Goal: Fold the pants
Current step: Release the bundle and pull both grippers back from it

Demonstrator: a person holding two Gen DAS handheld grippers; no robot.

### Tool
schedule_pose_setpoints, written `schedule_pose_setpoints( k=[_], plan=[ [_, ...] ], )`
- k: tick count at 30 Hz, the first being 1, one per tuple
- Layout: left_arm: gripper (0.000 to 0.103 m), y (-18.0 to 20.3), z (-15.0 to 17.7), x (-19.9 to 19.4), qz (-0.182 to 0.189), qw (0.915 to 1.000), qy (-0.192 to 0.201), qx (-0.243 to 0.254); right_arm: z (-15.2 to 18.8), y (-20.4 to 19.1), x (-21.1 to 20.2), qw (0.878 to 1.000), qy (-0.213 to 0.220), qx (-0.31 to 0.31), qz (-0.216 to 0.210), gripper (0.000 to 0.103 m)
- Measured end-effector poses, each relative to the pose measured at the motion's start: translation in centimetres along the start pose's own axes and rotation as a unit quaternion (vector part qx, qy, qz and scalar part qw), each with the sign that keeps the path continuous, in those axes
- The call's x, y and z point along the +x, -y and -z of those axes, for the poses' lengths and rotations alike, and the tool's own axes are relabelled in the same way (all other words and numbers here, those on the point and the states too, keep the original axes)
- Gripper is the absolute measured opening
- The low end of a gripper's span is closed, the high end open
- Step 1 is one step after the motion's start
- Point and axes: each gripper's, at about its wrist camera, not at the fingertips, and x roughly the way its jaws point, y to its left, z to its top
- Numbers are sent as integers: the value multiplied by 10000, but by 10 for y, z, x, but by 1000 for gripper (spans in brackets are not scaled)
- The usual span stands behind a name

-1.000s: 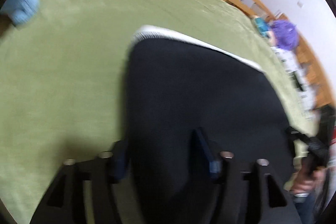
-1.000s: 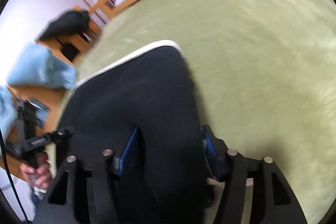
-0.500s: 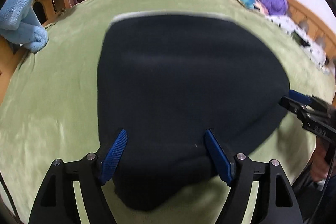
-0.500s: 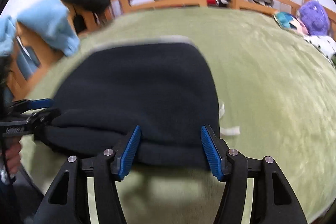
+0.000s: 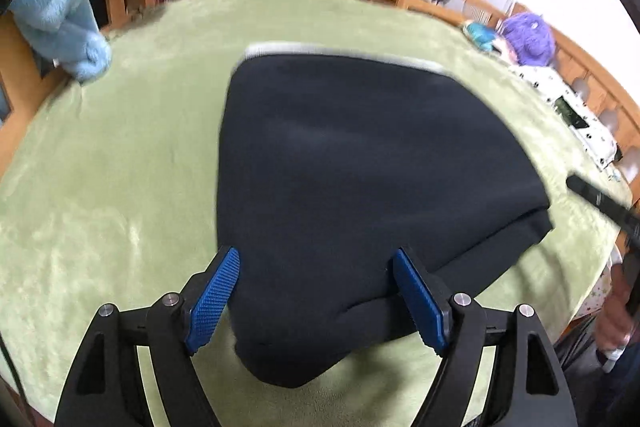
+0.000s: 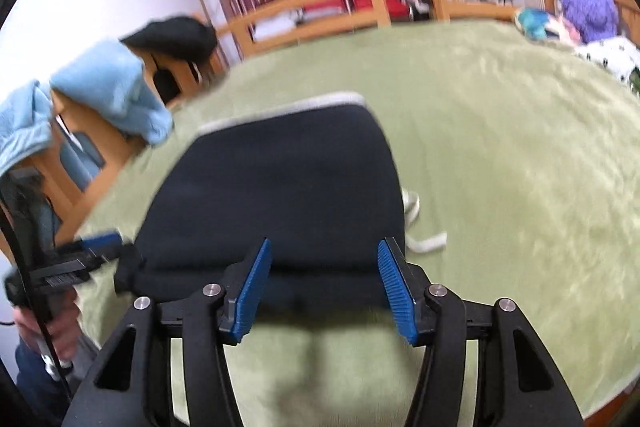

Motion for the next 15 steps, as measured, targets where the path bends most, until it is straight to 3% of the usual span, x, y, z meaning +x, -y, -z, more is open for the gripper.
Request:
schedule_pose_setpoints(
  k=[2, 5, 6, 9, 15],
  plan=[
    [80, 2, 8, 12, -202, 9997, -54, 80, 0, 5, 20, 9995, -259, 86, 166, 57],
    [81, 8, 13, 9, -347, 9992, 30, 198, 16, 19, 61, 9928, -1025, 70, 624, 58],
    [81, 7, 12, 9, -336, 9993, 0, 161, 21, 25, 68, 9924, -1102, 182, 514, 59],
    [81, 3, 10, 4, -276, 9996, -57, 6, 22, 35, 56, 9914, -1123, 624, 237, 59],
    [81, 9, 9, -18, -233, 9996, -37, -147, 11, 25, 20, 9926, -914, 542, 592, 59]
  ],
)
